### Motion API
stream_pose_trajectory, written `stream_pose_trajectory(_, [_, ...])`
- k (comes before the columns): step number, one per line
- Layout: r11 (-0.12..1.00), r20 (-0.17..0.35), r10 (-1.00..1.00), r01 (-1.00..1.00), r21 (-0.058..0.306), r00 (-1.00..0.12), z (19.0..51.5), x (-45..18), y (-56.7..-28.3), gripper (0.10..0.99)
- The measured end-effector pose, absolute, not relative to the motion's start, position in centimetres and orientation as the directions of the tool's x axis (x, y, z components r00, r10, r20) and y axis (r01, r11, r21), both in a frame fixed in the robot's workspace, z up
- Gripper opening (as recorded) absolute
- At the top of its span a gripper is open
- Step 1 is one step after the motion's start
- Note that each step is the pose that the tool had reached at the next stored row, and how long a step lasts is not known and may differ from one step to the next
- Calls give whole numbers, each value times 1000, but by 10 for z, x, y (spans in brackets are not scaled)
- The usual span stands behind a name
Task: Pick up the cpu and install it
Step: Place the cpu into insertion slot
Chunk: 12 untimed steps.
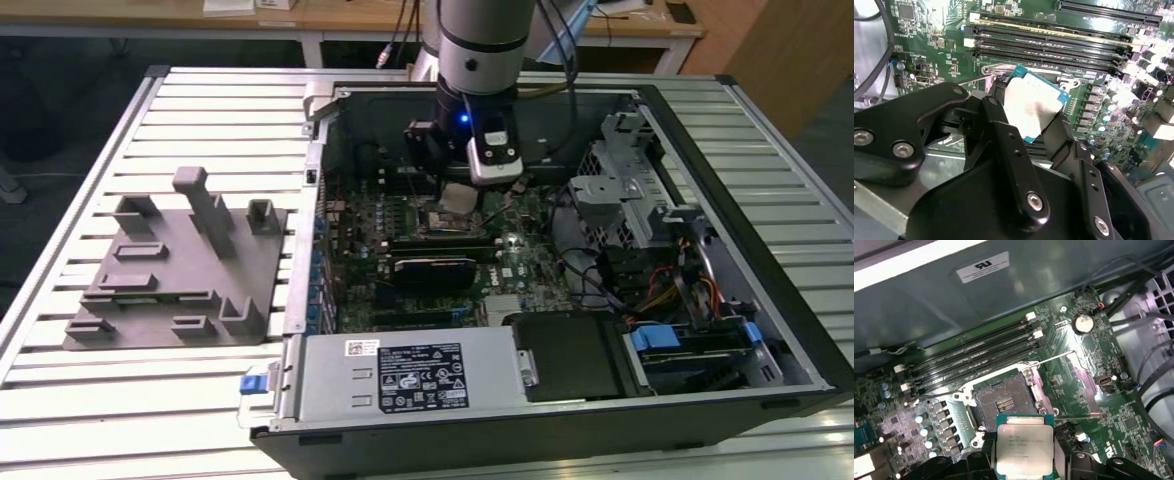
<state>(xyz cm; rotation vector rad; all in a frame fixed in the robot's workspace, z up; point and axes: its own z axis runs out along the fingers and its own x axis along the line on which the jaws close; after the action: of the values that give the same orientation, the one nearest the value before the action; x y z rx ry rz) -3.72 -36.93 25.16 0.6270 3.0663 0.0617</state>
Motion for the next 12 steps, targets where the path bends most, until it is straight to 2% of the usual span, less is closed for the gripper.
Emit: stream_pose_trajectory(12, [871, -3, 491, 490, 40, -871, 252, -37, -369, 545])
